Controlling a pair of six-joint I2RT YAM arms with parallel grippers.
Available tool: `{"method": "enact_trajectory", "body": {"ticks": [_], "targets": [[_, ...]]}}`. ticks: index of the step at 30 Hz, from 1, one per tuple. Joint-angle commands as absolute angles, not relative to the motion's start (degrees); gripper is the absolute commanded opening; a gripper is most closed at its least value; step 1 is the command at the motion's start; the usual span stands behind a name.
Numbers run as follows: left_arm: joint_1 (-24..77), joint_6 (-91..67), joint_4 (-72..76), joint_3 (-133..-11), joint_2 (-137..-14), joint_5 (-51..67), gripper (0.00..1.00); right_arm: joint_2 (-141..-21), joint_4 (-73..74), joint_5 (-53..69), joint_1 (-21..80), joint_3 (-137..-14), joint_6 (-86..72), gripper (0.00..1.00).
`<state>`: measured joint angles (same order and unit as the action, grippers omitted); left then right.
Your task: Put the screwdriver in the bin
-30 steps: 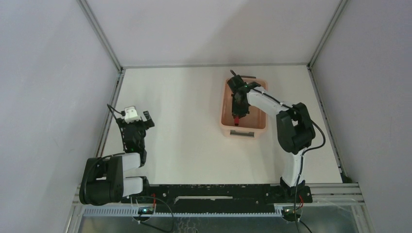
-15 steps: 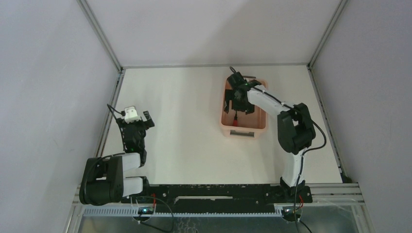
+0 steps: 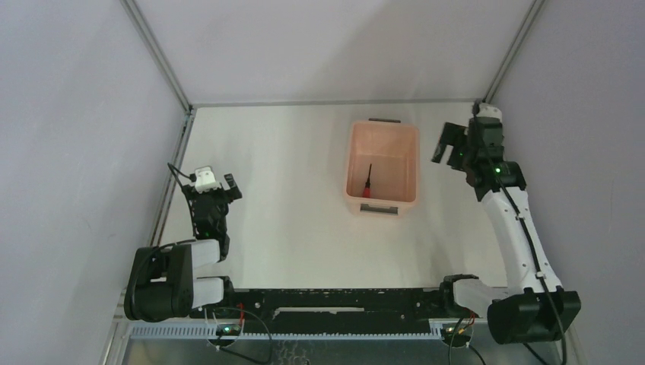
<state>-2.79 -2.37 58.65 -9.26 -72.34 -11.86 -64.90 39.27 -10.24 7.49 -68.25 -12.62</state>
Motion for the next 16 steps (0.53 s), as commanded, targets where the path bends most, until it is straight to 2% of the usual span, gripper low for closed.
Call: {"method": "enact_trajectory", "body": {"ticks": [1, 5, 16], "targets": [[-2.6, -1.3, 60.3, -11.1, -72.1, -12.4, 1.00, -61.7, 40.1, -6.8, -3.4, -65.6, -5.1, 1.00], [-2.6, -1.3, 60.2, -11.1, -72.1, -12.3, 1.00, -59.4, 37.8, -4.5, -9.6, -63.5, -5.0, 1.00], [-2.6, -1.3, 60.2, -11.1, -72.1, -12.3, 1.00, -59.7, 32.4, -5.2, -10.1, -59.8, -7.3, 1.00]]}}
